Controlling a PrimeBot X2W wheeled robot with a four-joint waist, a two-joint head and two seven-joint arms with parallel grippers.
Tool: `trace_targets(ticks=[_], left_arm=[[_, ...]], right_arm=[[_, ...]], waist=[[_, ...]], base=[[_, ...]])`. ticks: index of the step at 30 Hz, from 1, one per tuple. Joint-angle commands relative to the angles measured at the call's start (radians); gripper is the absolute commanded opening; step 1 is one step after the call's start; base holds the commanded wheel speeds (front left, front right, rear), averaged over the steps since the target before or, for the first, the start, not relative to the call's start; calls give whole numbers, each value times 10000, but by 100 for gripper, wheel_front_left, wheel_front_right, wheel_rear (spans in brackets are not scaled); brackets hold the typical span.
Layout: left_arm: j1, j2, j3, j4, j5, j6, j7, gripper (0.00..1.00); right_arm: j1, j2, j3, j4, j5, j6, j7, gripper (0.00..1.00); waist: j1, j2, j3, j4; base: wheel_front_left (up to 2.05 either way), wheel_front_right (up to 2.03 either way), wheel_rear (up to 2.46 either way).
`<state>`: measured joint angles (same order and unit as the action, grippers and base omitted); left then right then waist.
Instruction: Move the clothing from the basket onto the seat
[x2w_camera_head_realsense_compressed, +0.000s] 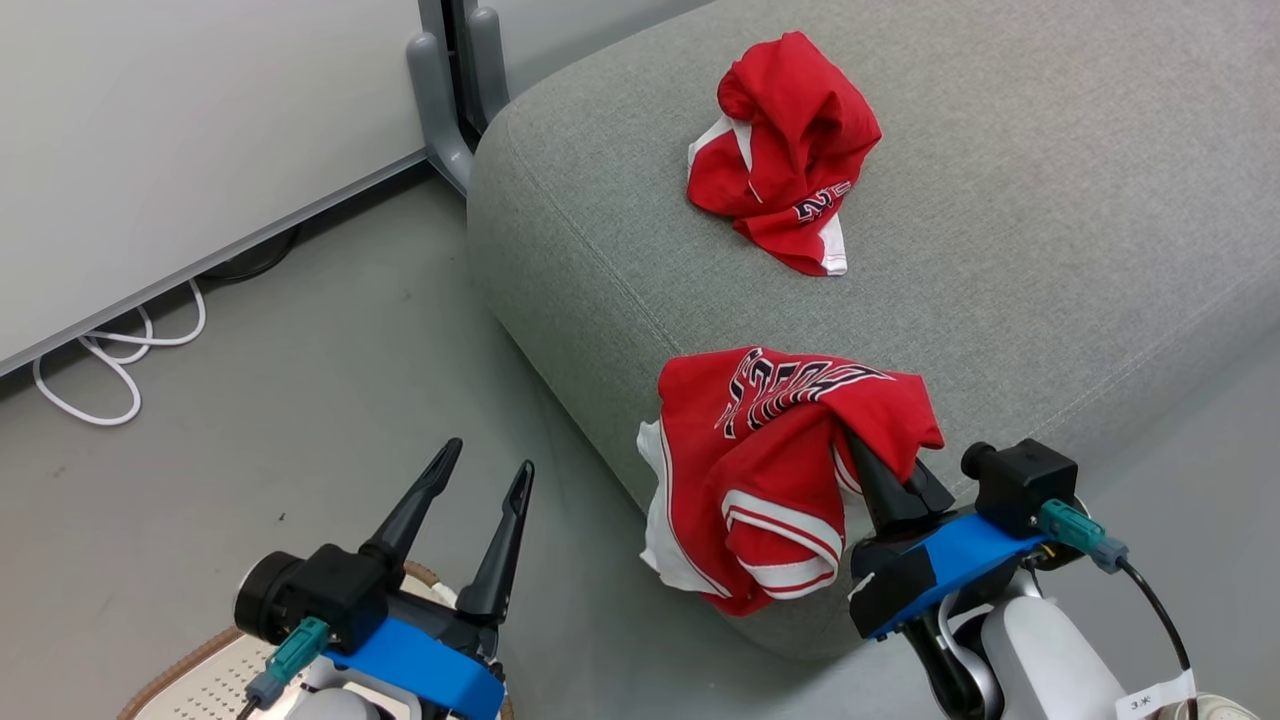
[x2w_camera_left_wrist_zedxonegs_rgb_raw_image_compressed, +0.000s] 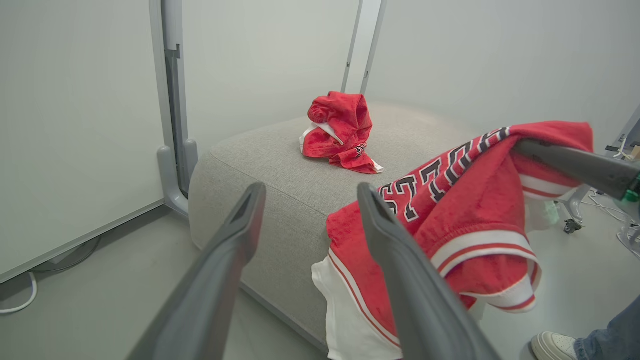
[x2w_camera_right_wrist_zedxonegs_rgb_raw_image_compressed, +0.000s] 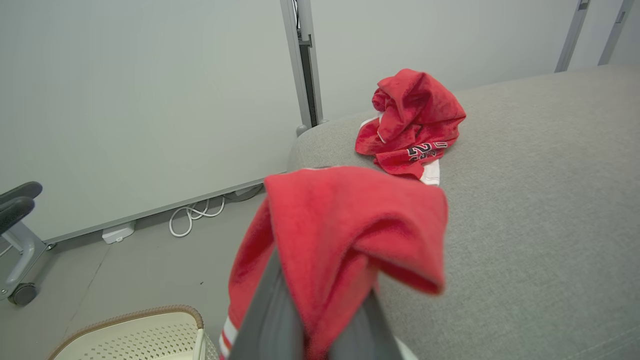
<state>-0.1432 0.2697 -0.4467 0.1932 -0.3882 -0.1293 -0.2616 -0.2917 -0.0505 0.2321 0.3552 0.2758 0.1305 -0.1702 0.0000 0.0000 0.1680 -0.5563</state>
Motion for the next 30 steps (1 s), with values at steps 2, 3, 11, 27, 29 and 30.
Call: trace_targets(ticks=[2,3,11,27,29,30], left_arm=[[-181,60,-60,24,-61,-19,-50,100],[-206,77,-80,33,-59,-19,-50,100],[-207,169,-149,76,-102,-19,-50,100],[-987,926,126,-759,282,-19,-50,100],[-1227,1110,29,-904,327,-19,-50,100],[-1348,1207,-25,-971,359,-19,-49,100]], right_arm=[[82,1,-64,-53,31,5,-107,0],[85,1,-75,-42,37,5,-118,0],[-7,1,-146,17,145,5,-116,0],[-4092,4,-2897,-696,-510,6,1096,0],[-4661,9,-3290,-873,-874,6,1549,0],[-4945,-12,-3483,-986,-1106,6,1731,0]], waist=[[0,0,21,-7],[0,0,26,-8],[0,0,58,-3],[0,0,2066,372],[0,0,2513,535],[0,0,2727,622]], base=[[0,0,0],[0,0,0],[0,0,0],[0,0,0],[0,0,0],[0,0,0]])
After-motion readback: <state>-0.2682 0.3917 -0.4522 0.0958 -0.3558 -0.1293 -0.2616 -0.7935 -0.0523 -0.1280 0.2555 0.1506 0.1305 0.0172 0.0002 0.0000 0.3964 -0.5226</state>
